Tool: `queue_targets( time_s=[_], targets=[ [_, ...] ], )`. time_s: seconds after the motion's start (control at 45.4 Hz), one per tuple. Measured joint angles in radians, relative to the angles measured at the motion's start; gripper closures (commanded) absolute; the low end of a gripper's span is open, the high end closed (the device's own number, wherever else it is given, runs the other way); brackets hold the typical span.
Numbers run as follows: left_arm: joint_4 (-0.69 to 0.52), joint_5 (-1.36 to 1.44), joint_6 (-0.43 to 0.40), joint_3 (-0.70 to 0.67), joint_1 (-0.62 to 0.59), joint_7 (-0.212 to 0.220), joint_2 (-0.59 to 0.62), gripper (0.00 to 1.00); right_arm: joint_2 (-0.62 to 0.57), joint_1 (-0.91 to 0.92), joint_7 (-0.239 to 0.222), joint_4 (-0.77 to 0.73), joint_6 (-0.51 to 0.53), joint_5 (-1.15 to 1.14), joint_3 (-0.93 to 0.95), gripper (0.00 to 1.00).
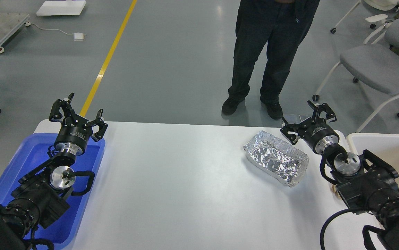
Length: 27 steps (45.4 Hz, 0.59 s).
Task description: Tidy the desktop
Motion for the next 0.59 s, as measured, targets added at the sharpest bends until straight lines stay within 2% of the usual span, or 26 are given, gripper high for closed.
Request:
queue_targets(
  time_s=[0.418,0.594],
  targets=[
    [0.0,0.0,0.001,0.001,-0.001,0.0,0.0,0.0,-0.004,0.004,0.0,0.005,0.0,-0.047,-0.033,0.0],
    [0.0,0.0,0.001,0.001,-0.001,0.0,0.0,0.0,-0.037,0.003,0.0,0.071,-0.003,-0.085,-0.061,0.0]
  ],
)
